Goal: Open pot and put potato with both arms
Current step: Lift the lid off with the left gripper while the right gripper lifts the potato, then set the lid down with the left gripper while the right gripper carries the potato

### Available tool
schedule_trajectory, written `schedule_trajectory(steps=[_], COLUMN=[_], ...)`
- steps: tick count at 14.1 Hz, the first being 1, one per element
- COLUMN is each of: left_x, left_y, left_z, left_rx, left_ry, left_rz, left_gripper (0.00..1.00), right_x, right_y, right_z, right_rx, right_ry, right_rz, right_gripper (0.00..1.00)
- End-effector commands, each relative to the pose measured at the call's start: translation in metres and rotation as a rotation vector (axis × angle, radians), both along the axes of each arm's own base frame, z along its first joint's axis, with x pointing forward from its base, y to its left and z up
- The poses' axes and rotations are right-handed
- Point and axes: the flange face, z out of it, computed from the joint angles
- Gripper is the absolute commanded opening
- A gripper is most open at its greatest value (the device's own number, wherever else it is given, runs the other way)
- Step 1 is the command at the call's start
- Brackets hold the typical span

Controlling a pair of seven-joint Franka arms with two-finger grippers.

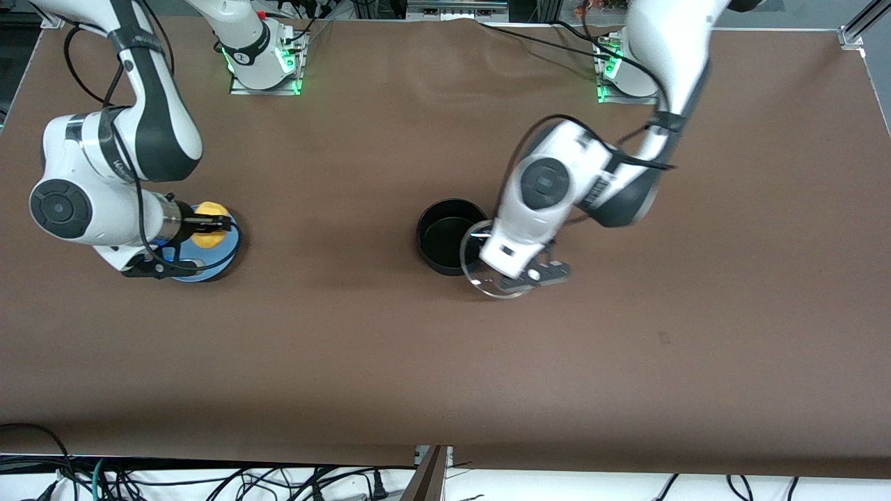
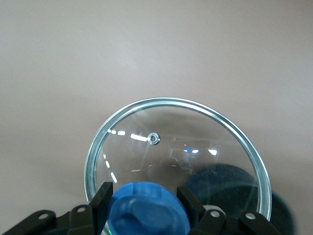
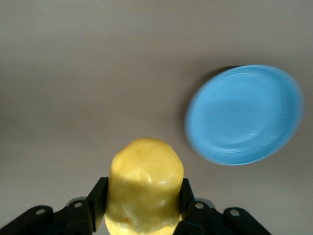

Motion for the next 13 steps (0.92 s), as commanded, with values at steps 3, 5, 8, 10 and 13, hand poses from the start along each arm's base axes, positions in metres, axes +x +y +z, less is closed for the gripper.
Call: schedule_trajectory(steps=[3, 5, 8, 10, 13], left_x=[0.03, 0.037, 0.034, 0.027, 0.012], left_y=[0.152, 0.208, 0.281, 0.316, 0.342], left_z=[-0.01, -0.02, -0.055, -0.073, -0.105], left_rx=[0.005, 0.012, 0.039, 0.058, 0.081], left_ry=[0.041, 0.053, 0.061, 0.053, 0.03], left_rz=[-0.273, -0.339, -0.405, -0.39, -0.359], left_gripper=[0.59, 0.59, 0.59, 0.6, 0.6], right_x=[0.002, 0.01, 0.009, 0.001, -0.021], right_y=[0.102, 0.144, 0.224, 0.277, 0.332], right_z=[-0.018, -0.025, -0.035, -0.051, -0.087], right_rx=[0.085, 0.096, 0.138, 0.16, 0.179], right_ry=[0.047, 0.012, 0.005, -0.03, -0.065], right_rz=[-0.271, -0.378, -0.505, -0.599, -0.661], right_gripper=[0.38, 0.38, 0.38, 0.38, 0.38])
